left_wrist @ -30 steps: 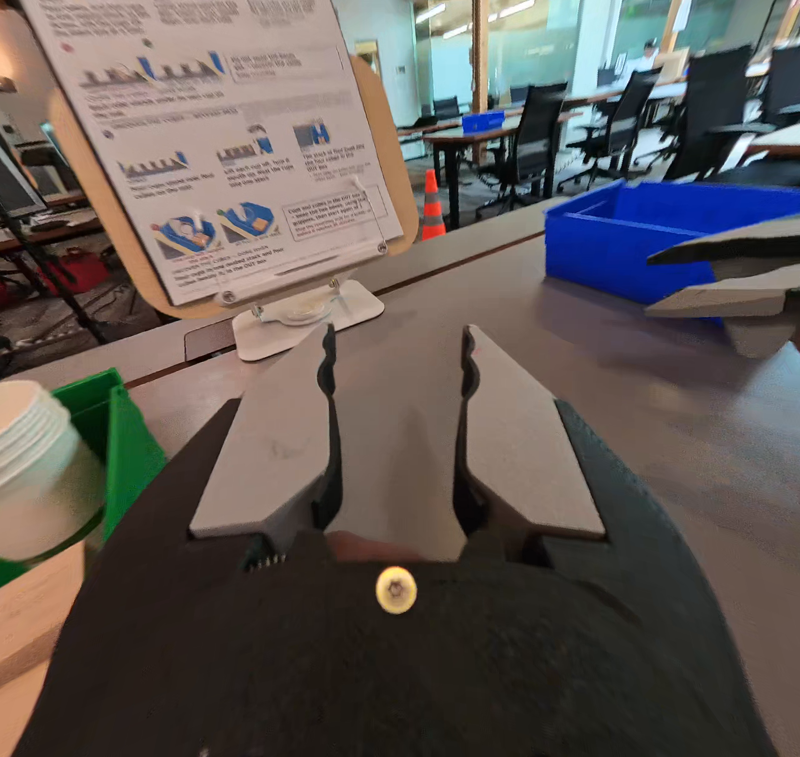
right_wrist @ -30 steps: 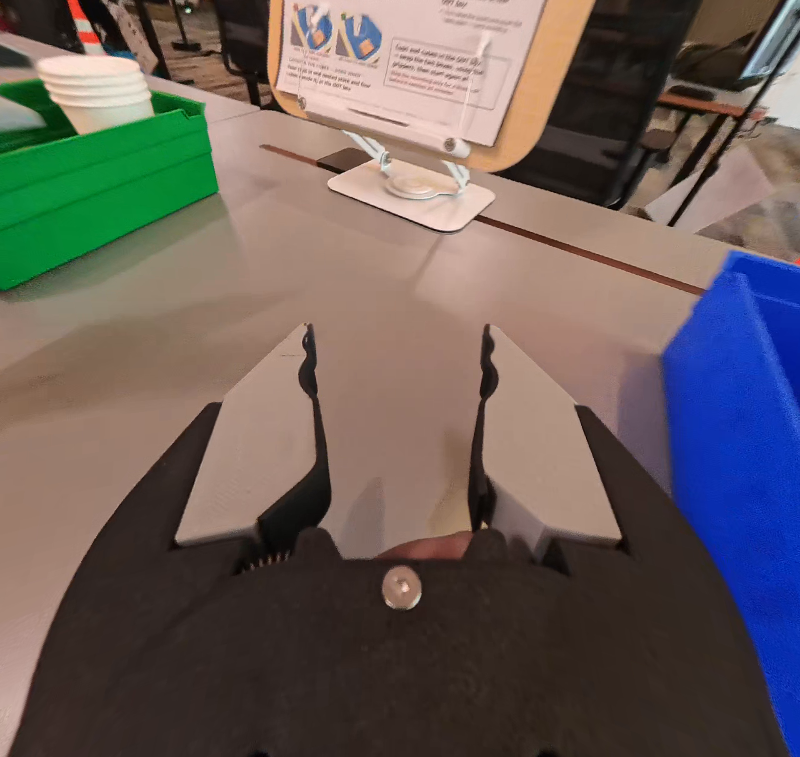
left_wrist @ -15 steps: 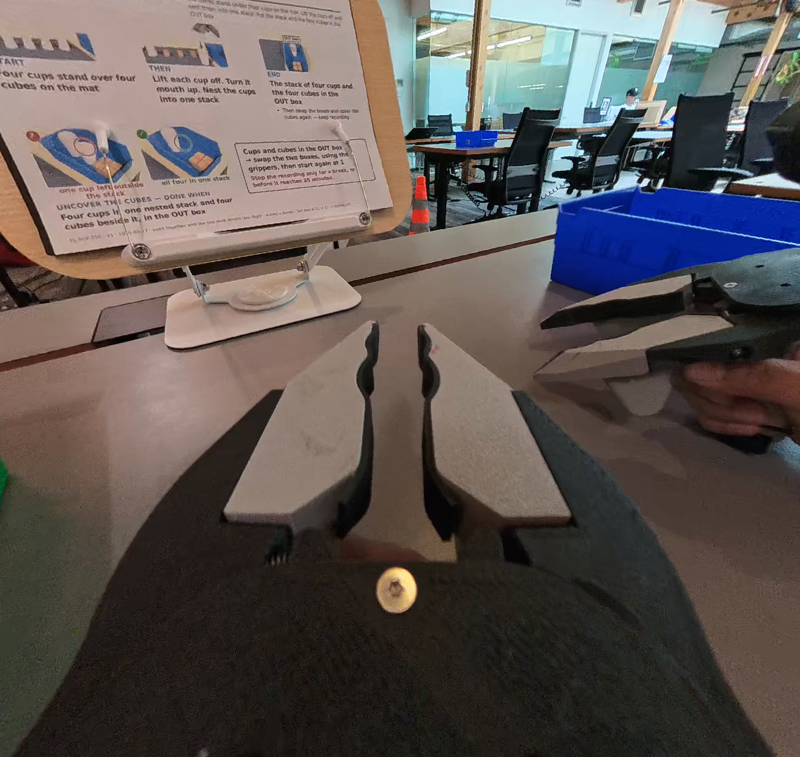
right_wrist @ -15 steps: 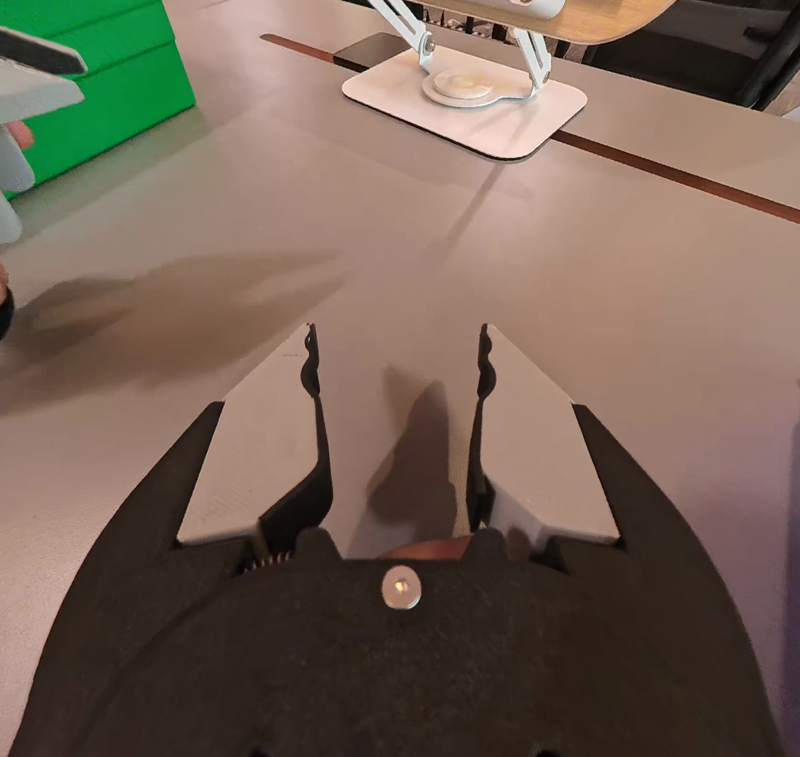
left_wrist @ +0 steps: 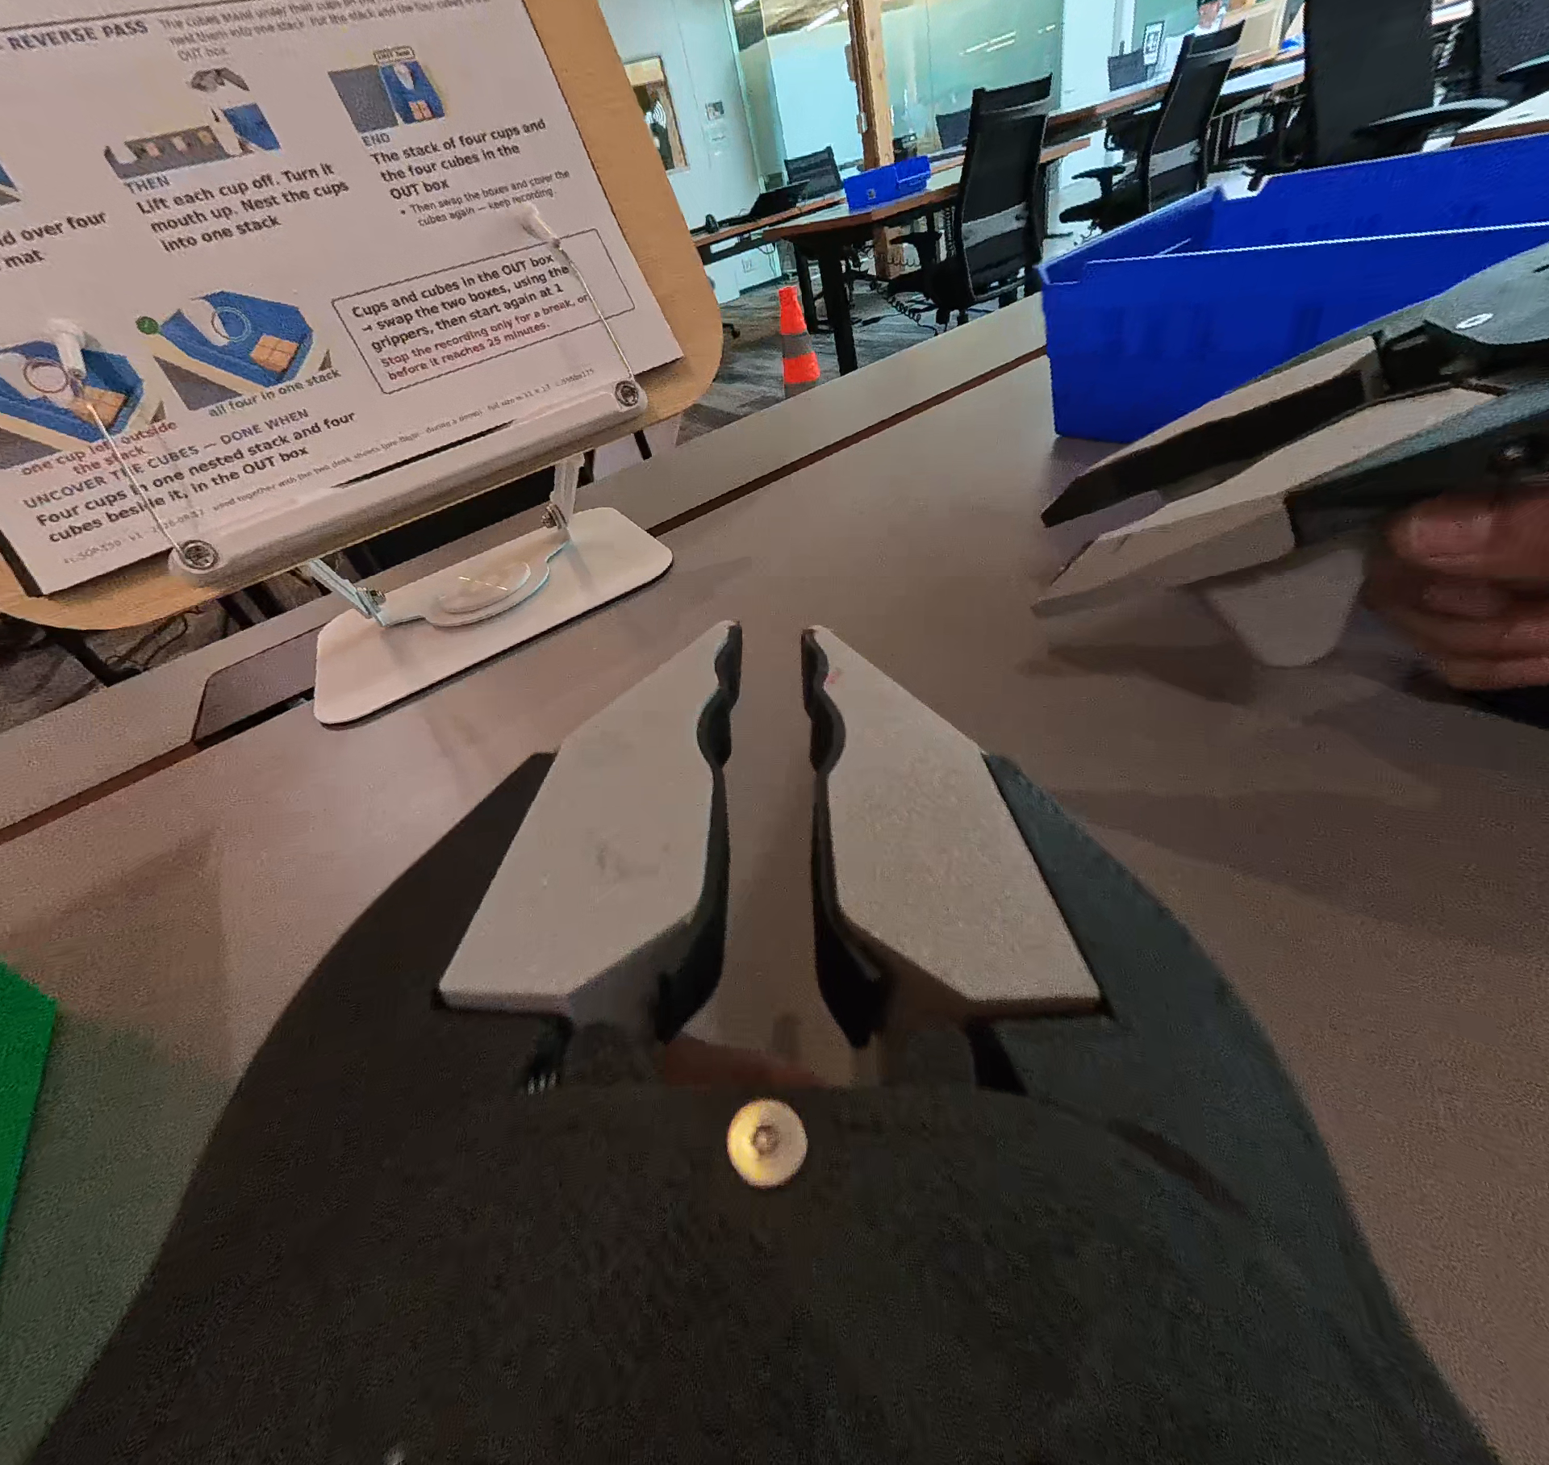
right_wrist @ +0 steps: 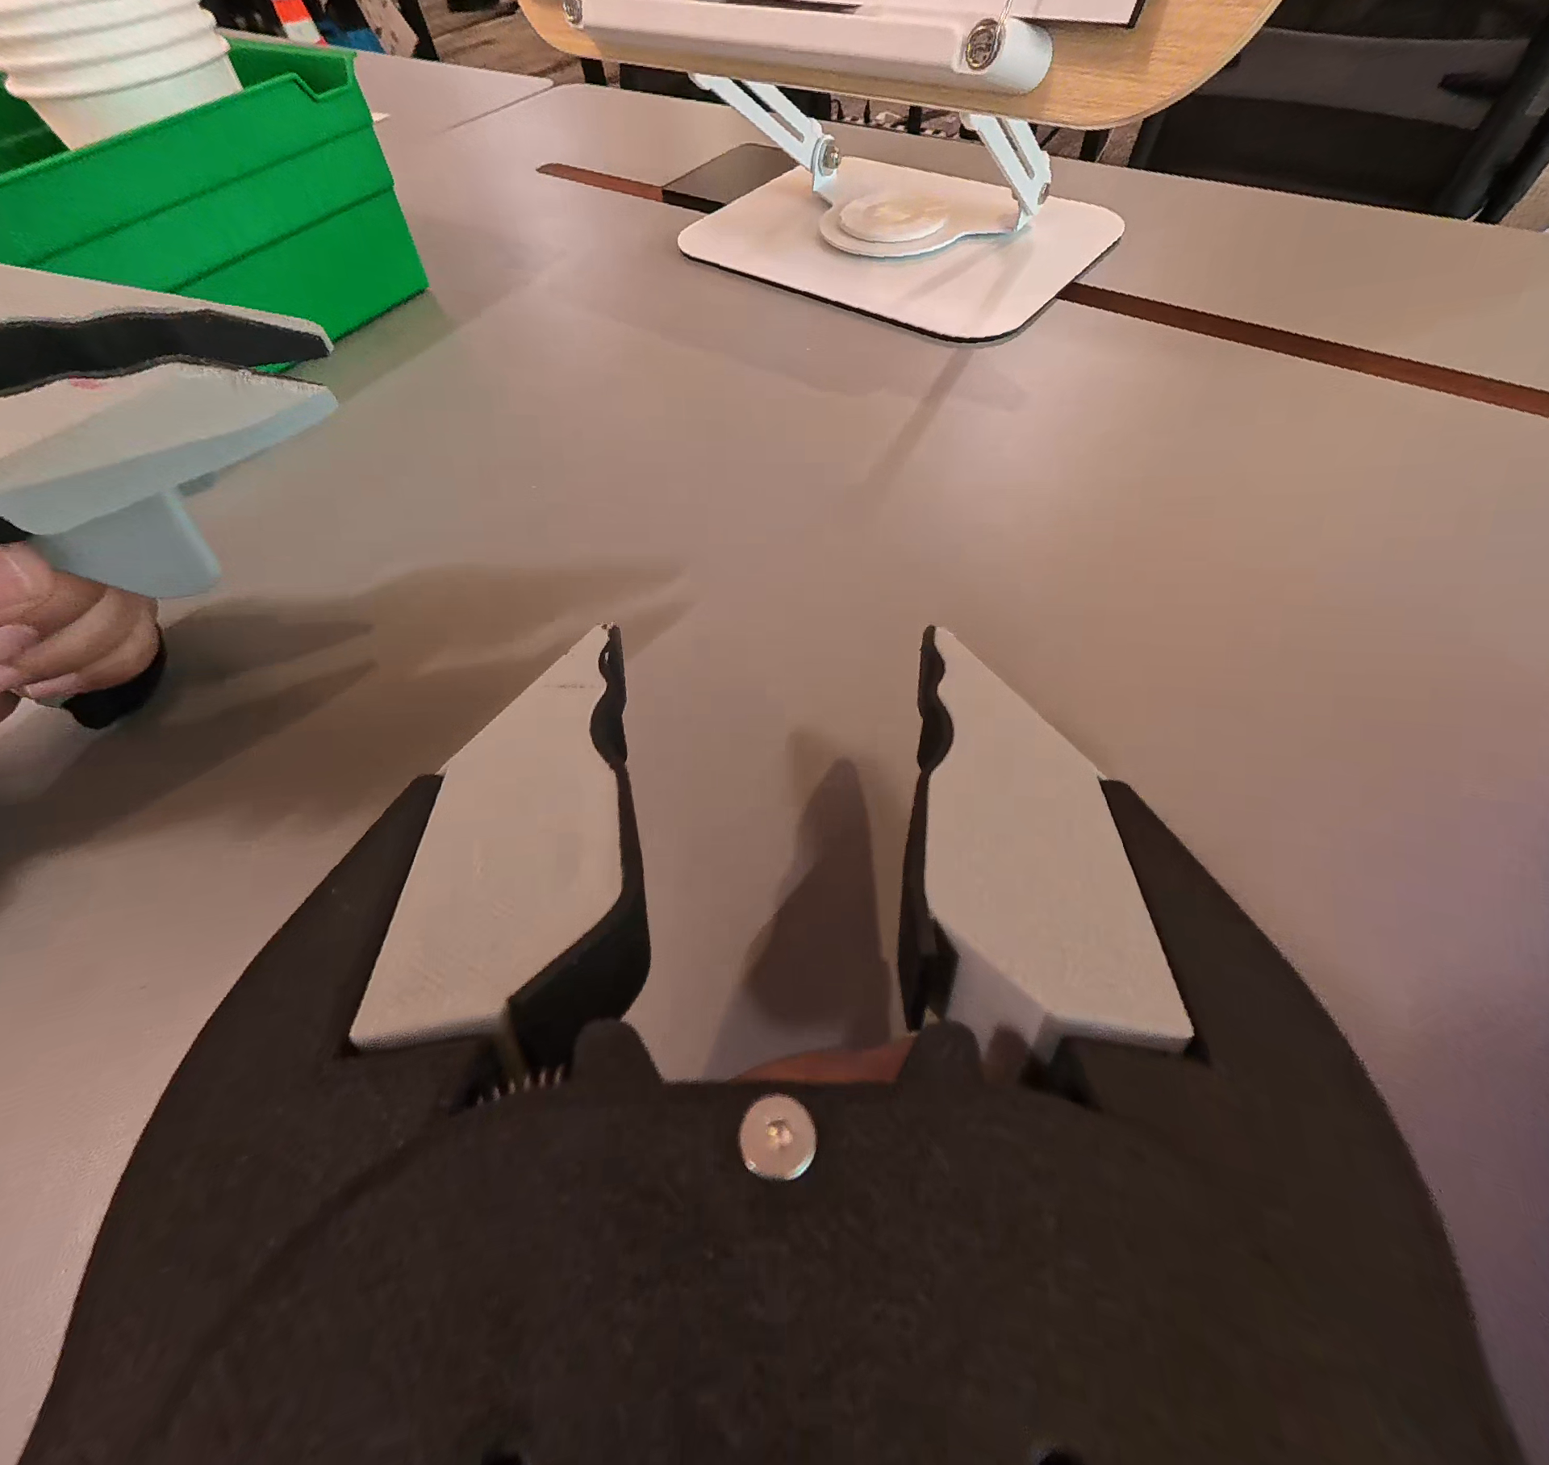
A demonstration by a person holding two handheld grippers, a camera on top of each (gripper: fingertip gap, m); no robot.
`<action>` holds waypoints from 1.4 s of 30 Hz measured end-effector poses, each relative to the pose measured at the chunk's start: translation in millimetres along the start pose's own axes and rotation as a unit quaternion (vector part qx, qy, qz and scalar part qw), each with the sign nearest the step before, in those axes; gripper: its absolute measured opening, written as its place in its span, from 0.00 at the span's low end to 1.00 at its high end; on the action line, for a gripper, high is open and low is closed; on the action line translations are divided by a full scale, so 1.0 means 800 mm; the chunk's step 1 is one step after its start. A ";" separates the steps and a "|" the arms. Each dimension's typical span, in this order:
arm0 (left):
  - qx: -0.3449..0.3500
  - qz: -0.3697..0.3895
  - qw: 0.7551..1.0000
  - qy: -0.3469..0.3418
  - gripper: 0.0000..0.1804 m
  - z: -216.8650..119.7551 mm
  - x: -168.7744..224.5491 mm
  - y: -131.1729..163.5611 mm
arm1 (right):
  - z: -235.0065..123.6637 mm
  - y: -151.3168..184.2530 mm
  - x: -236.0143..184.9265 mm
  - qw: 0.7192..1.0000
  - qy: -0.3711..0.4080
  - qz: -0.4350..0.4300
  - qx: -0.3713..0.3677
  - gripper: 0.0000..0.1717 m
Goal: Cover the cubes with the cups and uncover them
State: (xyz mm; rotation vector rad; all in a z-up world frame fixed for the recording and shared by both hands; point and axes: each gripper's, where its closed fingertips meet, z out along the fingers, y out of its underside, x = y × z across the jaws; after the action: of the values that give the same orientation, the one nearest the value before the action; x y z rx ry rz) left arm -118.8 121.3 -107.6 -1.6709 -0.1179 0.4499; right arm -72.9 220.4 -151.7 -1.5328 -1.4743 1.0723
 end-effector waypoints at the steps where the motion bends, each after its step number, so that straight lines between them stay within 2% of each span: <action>1: 0.000 -0.005 1.000 0.001 0.07 0.000 -0.001 0.000 | 0.000 0.000 0.000 1.000 -0.001 -0.001 -0.001 0.39; 5: -0.001 -0.003 1.000 -0.004 0.07 0.002 -0.005 0.001 | 0.001 0.001 -0.001 1.000 0.000 -0.004 -0.005 0.39; 12: -0.014 0.061 0.998 -0.011 0.07 0.007 0.005 0.006 | 0.003 0.003 -0.002 1.000 -0.003 -0.004 -0.010 0.38; 17: -0.032 0.074 0.997 -0.003 0.09 0.009 0.009 0.012 | 0.005 0.005 -0.003 1.000 -0.001 -0.010 -0.017 0.38; 28: -0.030 0.042 0.999 -0.017 0.11 0.007 -0.004 0.012 | 0.010 0.009 -0.014 0.998 0.001 -0.047 -0.030 0.37; 37: -0.034 0.053 0.998 -0.029 0.11 0.004 -0.007 0.014 | 0.015 0.012 -0.023 0.997 -0.005 -0.072 -0.042 0.37; 40: -0.035 0.044 0.997 -0.043 0.14 0.001 -0.012 0.014 | 0.014 0.011 -0.023 0.997 -0.007 -0.071 -0.039 0.36; 42: -0.042 0.001 0.998 -0.052 0.19 -0.006 -0.015 0.015 | 0.013 0.009 -0.023 0.997 -0.009 -0.067 -0.034 0.35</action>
State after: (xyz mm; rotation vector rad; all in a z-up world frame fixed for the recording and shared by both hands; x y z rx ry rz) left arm -130.2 110.7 -116.4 -1.7311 -0.2147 0.5387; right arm -79.6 201.2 -161.1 -1.4519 -1.6161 0.9685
